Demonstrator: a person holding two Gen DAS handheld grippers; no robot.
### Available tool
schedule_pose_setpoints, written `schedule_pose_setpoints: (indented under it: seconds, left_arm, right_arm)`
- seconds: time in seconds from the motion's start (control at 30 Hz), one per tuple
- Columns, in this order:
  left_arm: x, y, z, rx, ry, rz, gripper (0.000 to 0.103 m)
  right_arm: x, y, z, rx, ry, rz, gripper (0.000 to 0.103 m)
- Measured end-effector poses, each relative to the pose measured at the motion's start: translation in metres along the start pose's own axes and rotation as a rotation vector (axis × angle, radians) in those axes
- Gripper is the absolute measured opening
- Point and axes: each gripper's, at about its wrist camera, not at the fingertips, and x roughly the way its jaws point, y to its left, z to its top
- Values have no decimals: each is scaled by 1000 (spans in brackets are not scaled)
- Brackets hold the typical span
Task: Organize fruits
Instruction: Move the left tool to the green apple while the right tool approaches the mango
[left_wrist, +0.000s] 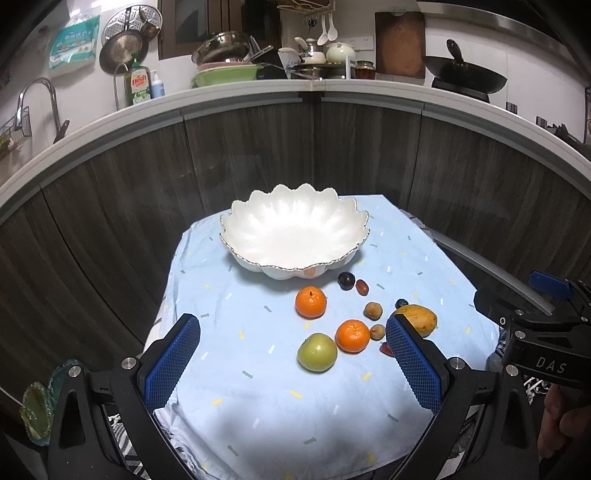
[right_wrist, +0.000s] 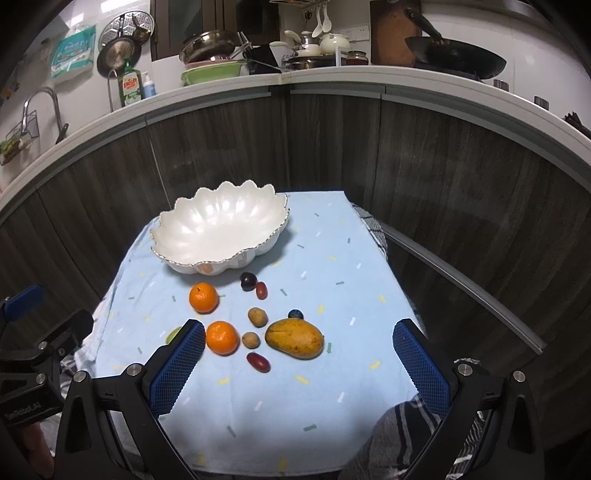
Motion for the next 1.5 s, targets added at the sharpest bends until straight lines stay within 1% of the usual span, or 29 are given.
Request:
schedule_pose_setpoints:
  seconds: [0.2, 0.37, 0.5, 0.67, 0.8, 1.03, 1.1, 1.43, 1.5]
  left_arm:
    - [23, 0, -6, -1, 35, -9, 102]
    - [39, -5, -13, 25, 59, -25, 102]
    - [53, -9, -18, 46, 75, -37, 102]
    - [72, -12, -25, 52, 105, -51, 101]
    - [89, -13, -30, 61, 127, -52, 98]
    - [116, -14, -38, 64, 152, -53, 98]
    - [122, -14, -40, 65, 161, -53, 96]
    - [137, -21, -52, 90, 177, -66, 95]
    - [140, -20, -53, 88, 183, -72, 93]
  right_arm:
    - [18, 1, -4, -17, 23, -6, 103]
    - [32, 1, -6, -29, 44, -17, 103]
    - [44, 1, -7, -42, 44, -30, 103]
    - [63, 2, -6, -54, 53, -40, 103]
    - [80, 2, -8, -67, 64, -52, 103]
    - [108, 0, -13, -76, 96, -62, 103]
    - [113, 0, -14, -76, 105, -61, 102]
    - [132, -2, -23, -70, 145, -47, 102]
    - [135, -2, -24, -73, 152, -44, 102]
